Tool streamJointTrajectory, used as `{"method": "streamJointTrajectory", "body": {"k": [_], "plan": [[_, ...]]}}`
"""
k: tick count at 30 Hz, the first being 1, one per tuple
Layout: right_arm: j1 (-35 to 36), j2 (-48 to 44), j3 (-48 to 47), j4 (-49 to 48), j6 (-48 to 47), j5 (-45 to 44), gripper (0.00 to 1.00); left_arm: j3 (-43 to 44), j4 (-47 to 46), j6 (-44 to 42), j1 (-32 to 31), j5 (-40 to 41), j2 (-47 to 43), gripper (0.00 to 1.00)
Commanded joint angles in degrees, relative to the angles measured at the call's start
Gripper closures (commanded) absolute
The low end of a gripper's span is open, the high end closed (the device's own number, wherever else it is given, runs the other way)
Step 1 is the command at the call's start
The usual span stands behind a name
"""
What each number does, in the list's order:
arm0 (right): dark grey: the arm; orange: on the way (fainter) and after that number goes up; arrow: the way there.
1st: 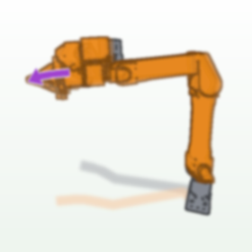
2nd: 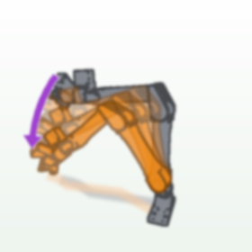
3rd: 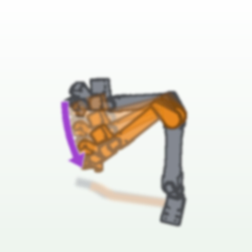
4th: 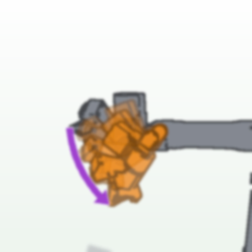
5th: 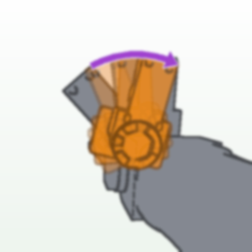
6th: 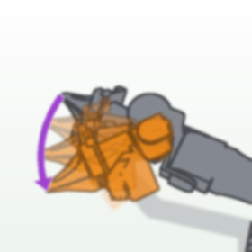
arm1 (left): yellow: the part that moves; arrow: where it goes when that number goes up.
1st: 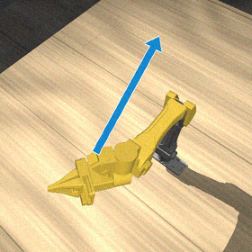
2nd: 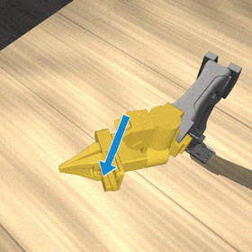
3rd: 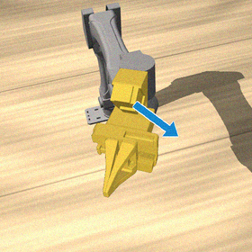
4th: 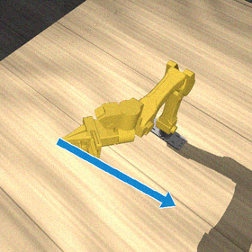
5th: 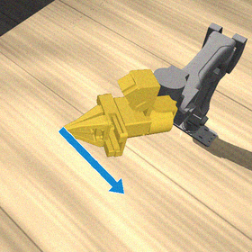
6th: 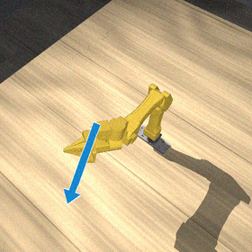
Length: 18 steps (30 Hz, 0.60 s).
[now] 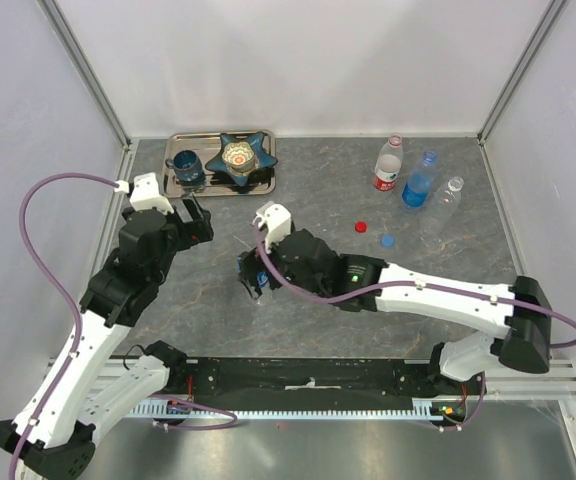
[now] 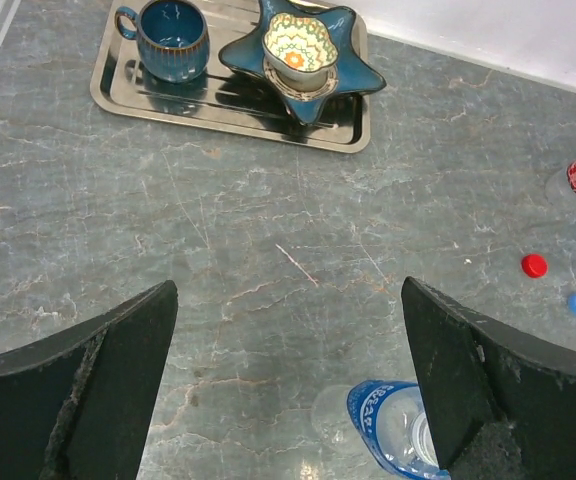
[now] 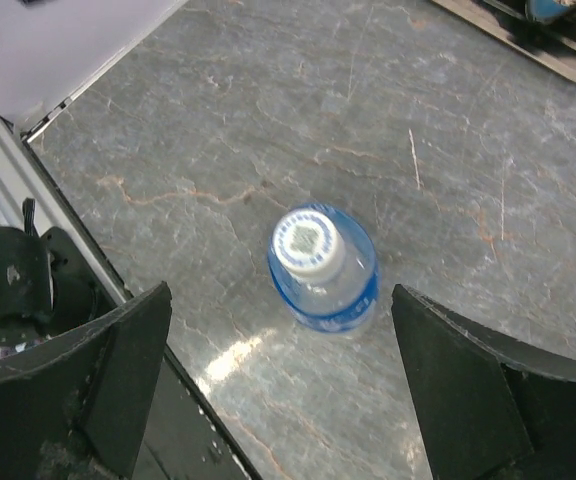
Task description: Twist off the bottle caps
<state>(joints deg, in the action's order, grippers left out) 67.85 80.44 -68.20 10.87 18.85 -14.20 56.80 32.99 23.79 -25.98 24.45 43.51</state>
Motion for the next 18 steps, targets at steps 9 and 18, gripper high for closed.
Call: {"method": "streamJointTrajectory", "body": {"k": [9,18], "plan": [[2.5,13.8,-10.6,-1.4,0.2,-16.1,0.07,-1.0,0.1,2.5,0.3,-3.6,-4.4,0.00],[2.6,14.3,-9.4,-1.0,1.4,-18.6,0.31,-2.3,-0.3,3.6,0.3,-4.8,-4.7,0.01]]}}
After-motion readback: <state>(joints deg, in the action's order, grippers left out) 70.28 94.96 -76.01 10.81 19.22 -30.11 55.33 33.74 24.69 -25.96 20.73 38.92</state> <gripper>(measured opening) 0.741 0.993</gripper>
